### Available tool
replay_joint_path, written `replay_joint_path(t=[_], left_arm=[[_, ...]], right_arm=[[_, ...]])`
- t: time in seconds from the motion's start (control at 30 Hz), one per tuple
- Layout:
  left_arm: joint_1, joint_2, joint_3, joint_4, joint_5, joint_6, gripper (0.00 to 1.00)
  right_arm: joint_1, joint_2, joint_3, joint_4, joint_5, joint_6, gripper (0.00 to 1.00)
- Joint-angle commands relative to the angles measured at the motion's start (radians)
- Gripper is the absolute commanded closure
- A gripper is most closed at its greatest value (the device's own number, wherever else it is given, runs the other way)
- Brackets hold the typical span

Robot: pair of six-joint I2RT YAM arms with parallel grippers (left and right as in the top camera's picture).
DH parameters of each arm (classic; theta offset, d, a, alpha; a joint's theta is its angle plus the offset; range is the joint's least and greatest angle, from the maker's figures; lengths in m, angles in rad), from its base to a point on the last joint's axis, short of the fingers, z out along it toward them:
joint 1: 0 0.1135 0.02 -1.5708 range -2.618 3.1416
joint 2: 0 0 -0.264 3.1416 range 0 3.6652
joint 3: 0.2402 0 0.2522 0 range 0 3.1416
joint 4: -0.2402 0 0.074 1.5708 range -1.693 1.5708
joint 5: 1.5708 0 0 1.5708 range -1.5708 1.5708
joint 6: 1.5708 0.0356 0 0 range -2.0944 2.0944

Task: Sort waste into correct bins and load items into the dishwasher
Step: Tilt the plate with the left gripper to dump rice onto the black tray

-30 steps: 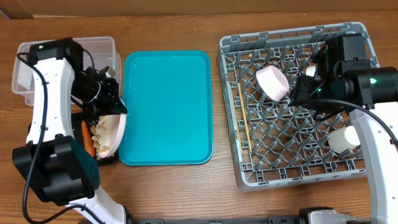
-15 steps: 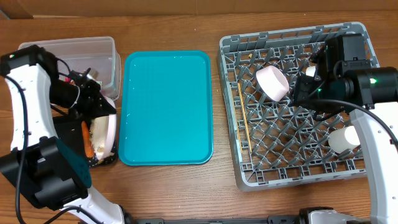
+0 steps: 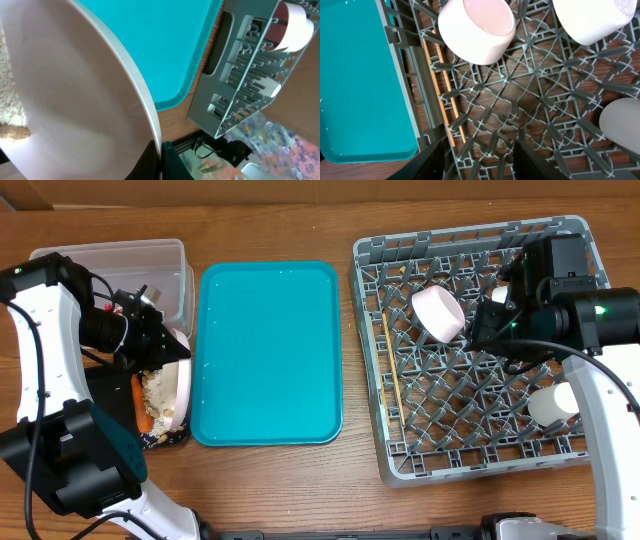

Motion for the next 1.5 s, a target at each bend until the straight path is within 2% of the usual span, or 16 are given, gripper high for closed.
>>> replay_joint_path(t=[0.0, 0.03, 0.37, 0.43, 0.47, 0.7, 0.73, 0.77, 0.83, 0.97, 1.13, 1.17, 1.23, 1.3, 1.47], left_arm=[[0.02, -0.024, -0.014, -0.014, -0.007, -0.014, 0.96], [0.027, -0.025, -0.021, -0.021, 0.047, 0.06, 0.96], [0.132, -0.038, -0.032, -0.003, 0.165, 0.117, 0.96], [0.145, -0.038, -0.033, -0.014, 0.201, 0.176, 0.96], [0.148, -0.034, -0.034, -0.024, 0.206, 0.145, 0.96], [0.152, -0.047, -0.046, 0.006, 0.253, 0.192, 0.96], [0.152, -0.047, -0.046, -0.006, 0.256, 0.159, 0.96], [0.152, -0.047, -0.047, -0.024, 0.284, 0.21, 0.96], [0.153, -0.042, -0.047, -0.022, 0.276, 0.186, 0.96], [0.153, -0.055, -0.052, 0.002, 0.326, 0.249, 0.96], [0.157, -0.06, -0.055, -0.025, 0.292, 0.174, 0.96], [0.157, -0.066, -0.055, -0.013, 0.294, 0.226, 0.96], [0.158, -0.064, -0.055, 0.019, 0.267, 0.137, 0.96], [0.164, -0.064, -0.055, -0.001, 0.304, 0.232, 0.96], [0.164, -0.063, -0.055, 0.002, 0.293, 0.23, 0.96]], right_arm=[[-0.006, -0.003, -0.003, 0.002, -0.002, -0.007, 0.53], [-0.006, -0.003, -0.003, 0.001, -0.002, -0.007, 0.53], [-0.006, -0.003, -0.003, -0.001, -0.002, -0.007, 0.53], [-0.006, -0.003, -0.003, 0.001, -0.002, -0.006, 0.53], [-0.006, -0.003, -0.003, 0.002, -0.002, -0.006, 0.53], [-0.006, -0.003, -0.003, -0.001, -0.002, -0.003, 0.53], [-0.006, -0.003, -0.003, -0.001, -0.002, -0.003, 0.53], [-0.006, -0.003, -0.003, -0.002, -0.002, -0.003, 0.53], [-0.006, -0.003, -0.003, 0.002, -0.002, -0.003, 0.52], [-0.006, -0.003, -0.003, 0.0, -0.002, -0.003, 0.52], [-0.006, -0.003, -0.003, 0.002, -0.002, -0.003, 0.53], [-0.006, -0.003, -0.003, 0.001, -0.002, -0.003, 0.52], [-0.006, -0.003, -0.003, 0.002, -0.002, -0.003, 0.52], [-0.006, -0.003, -0.003, 0.002, -0.002, -0.003, 0.52], [-0.006, -0.003, -0.003, 0.003, -0.002, -0.003, 0.52]])
